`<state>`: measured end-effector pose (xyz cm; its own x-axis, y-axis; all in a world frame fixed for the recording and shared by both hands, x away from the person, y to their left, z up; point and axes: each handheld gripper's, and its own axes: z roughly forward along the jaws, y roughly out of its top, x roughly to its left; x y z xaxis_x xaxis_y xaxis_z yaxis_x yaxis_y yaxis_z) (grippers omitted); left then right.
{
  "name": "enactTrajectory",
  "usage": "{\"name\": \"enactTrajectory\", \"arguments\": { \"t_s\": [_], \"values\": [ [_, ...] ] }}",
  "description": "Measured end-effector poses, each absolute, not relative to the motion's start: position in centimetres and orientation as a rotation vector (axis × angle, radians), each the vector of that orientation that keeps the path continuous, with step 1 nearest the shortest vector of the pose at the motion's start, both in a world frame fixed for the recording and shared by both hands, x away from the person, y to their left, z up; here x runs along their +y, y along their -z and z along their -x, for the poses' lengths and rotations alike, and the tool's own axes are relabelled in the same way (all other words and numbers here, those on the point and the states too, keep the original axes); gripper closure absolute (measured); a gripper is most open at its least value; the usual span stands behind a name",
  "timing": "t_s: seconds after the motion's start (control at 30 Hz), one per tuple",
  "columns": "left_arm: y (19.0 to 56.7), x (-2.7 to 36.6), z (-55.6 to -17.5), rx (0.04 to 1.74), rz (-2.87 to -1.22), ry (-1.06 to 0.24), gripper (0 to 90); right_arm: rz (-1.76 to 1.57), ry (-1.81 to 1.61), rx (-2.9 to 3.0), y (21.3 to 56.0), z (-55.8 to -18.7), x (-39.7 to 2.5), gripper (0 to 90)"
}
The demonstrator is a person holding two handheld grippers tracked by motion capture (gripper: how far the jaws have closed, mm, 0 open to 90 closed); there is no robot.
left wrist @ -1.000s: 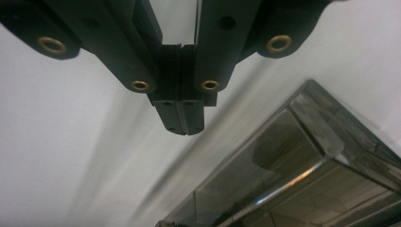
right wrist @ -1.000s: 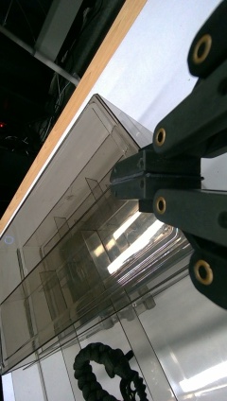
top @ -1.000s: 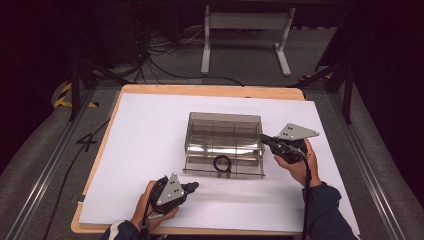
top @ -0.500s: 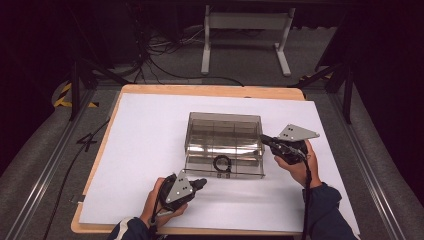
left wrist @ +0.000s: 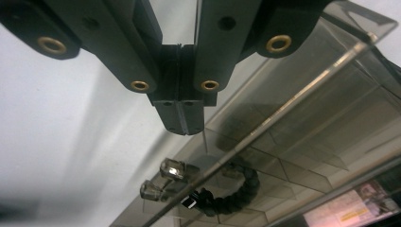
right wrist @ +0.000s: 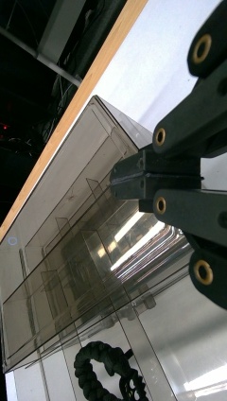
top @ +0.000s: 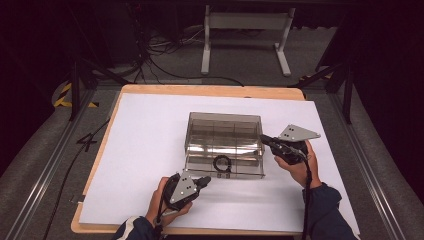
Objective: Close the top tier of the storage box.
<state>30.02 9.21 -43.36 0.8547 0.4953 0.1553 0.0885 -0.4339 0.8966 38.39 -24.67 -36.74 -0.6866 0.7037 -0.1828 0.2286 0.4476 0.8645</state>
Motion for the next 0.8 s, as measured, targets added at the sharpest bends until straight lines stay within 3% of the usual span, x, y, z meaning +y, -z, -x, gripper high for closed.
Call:
{"name": "enactTrajectory", "arguments": {
  "t_s": [0.8],
  "values": [
    [43.2, 8.1, -30.6, 0.424, -1.981, -0.52, 89.6, -0.778, -1.187, 2.175, 36.8, -38.4, -24.7, 90.0]
  ]
}}
